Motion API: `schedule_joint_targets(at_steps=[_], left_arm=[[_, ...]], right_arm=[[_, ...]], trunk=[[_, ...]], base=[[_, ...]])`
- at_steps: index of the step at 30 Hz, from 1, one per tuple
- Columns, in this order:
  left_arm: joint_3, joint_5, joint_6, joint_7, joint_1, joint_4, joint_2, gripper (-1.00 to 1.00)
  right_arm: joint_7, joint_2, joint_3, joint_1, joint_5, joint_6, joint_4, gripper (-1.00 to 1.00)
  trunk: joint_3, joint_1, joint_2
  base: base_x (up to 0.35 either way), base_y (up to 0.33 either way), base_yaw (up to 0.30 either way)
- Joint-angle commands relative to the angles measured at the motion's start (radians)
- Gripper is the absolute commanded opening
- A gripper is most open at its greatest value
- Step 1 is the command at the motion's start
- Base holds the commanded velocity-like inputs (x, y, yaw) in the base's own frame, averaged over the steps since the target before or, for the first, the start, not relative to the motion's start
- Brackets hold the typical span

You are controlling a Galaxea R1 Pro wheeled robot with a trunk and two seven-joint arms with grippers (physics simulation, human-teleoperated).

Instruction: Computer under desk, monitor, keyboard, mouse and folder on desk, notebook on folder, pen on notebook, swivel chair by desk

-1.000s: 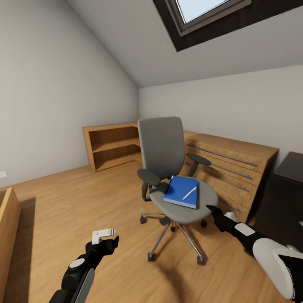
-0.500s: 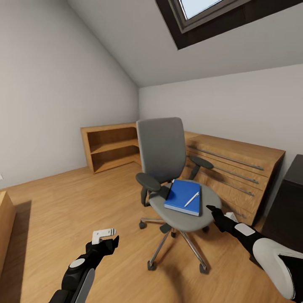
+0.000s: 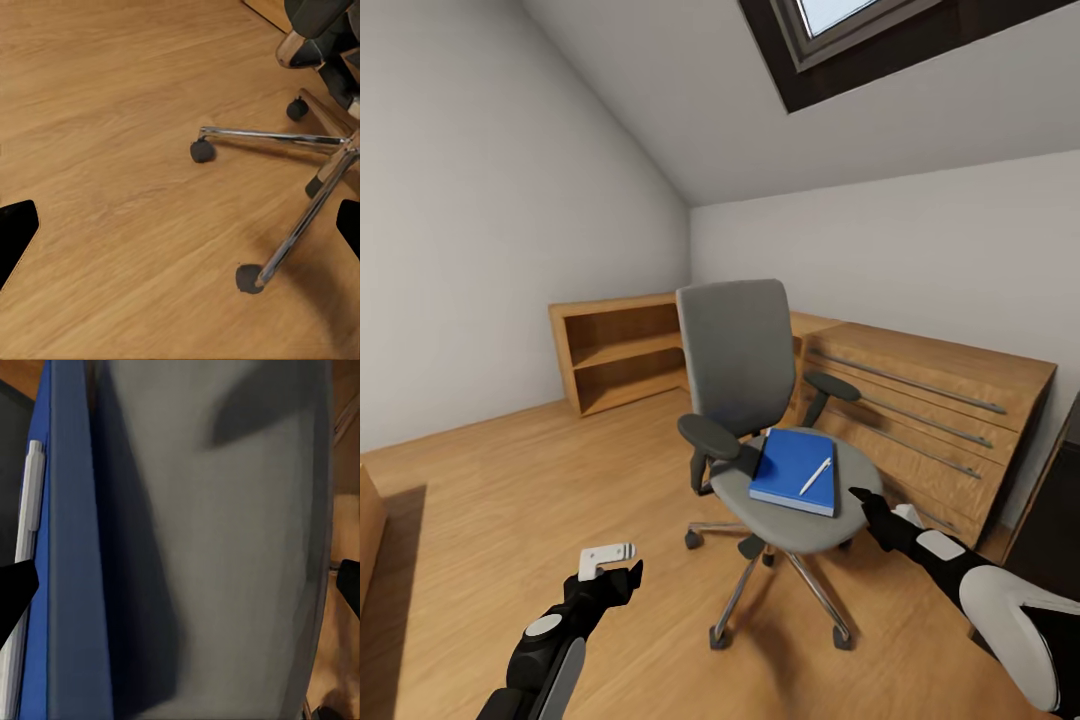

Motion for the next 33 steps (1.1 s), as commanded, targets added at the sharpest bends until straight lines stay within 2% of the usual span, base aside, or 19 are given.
schedule_joint_targets(at_steps=[1, 12, 23, 33], left_arm=[[-0.001, 0.011, 0.004, 0.009, -0.001, -0.001, 0.000, 1.00], [-0.001, 0.011, 0.004, 0.009, -0.001, -0.001, 0.000, 1.00], [-0.001, 0.011, 0.004, 0.009, -0.001, 0.000, 0.000, 1.00], [-0.001, 0.011, 0.004, 0.009, -0.001, 0.001, -0.001, 1.00]], right_arm=[[0.002, 0.000, -0.009, -0.001, 0.001, 0.005, 0.000, 1.00], [0.004, 0.004, -0.007, -0.001, 0.000, 0.004, -0.004, 1.00], [0.006, 0.005, -0.007, -0.001, 0.000, 0.005, -0.005, 1.00], [0.006, 0.003, -0.008, -0.001, 0.000, 0.005, -0.005, 1.00]], trunk=[[-0.001, 0.000, 0.000], [-0.001, 0.000, 0.000], [0.008, 0.000, 0.000], [0.008, 0.000, 0.000]], base=[[0.081, 0.164, 0.000], [0.009, 0.063, 0.006], [0.000, 0.000, 0.162], [-0.063, 0.000, 0.011]])
